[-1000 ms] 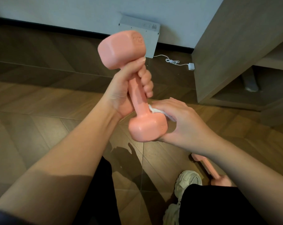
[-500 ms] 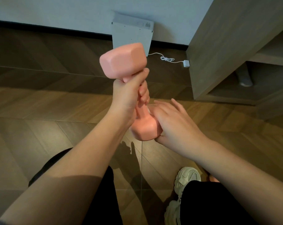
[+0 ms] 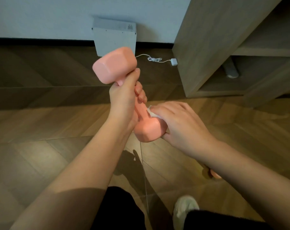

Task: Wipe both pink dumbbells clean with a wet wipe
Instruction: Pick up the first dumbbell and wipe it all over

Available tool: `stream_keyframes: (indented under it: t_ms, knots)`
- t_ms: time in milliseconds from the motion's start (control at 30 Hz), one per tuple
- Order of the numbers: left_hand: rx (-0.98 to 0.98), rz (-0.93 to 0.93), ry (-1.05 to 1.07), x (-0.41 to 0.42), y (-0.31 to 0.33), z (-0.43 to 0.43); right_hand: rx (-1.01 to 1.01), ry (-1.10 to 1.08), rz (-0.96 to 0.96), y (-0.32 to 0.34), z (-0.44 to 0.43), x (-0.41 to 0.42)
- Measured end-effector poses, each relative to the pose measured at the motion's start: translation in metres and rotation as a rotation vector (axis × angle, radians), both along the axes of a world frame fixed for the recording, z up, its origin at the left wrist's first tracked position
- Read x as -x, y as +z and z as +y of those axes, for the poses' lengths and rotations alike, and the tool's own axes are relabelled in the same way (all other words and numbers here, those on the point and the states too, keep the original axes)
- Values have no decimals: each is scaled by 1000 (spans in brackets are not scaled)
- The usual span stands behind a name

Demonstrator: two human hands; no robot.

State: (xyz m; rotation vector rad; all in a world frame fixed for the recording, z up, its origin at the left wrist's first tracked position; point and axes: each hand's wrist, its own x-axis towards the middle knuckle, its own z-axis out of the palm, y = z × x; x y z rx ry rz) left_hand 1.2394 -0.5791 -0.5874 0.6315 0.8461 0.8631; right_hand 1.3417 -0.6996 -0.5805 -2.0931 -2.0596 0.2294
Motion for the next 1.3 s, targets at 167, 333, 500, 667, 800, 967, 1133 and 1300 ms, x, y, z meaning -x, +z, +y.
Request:
stream_keyframes:
  t_ms: [167,333,500,667,800,967,1133,1300]
  knots:
    - [-27,-70,-118,-17,-26,-4,130,3,162,-22,-1,-30]
    - [-130,-344,-468,-28,-23,-2,116,22,474,-29,-19,-61]
    - [-118,-262,-438,-47,2,-17,86,68,468,-20,-21,-78]
    - [-54,-45,-194,-52,19,-32,-28,104,518,-24,-23,-87]
    - [-16,147,-32,-37,34,-35,-56,230,494,-26,-14,-72]
    - [-103,234,64,-3,35,-28,-60,299,534,-34,9,-32]
    - [-173,132,-145,27,33,-16,-144,223,739,-47,8,-6]
    - [-171,109,-148,35,23,-13,-236,106,866,-63,3,17]
